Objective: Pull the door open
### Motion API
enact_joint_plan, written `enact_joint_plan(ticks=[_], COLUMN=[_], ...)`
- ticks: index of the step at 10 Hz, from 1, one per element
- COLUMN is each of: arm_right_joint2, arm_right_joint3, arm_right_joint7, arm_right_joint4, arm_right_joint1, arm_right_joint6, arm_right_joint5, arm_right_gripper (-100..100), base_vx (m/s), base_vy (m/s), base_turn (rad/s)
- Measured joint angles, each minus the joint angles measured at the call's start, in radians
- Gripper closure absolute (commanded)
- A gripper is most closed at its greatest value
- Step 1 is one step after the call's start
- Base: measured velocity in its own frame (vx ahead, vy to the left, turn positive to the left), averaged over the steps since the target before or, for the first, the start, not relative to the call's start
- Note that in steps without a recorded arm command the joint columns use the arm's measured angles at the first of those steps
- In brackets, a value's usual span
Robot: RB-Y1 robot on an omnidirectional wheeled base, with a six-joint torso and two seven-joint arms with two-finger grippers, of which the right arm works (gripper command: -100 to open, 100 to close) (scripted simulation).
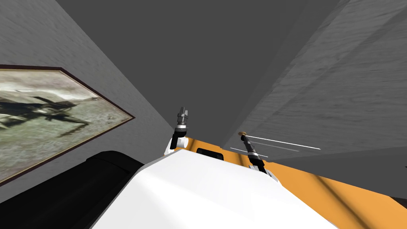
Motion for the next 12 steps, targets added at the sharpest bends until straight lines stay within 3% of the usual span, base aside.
enact_joint_plan(ticks=[12], arm_right_joint2=[0.006], arm_right_joint3=[0.010], arm_right_joint7=[-0.289], arm_right_joint4=[0.005], arm_right_joint1=[-0.018], arm_right_joint6=[0.026], arm_right_joint5=[-0.078], arm_right_gripper=[100], base_vx=[-0.045], base_vy=[-0.024], base_turn=[0.058])
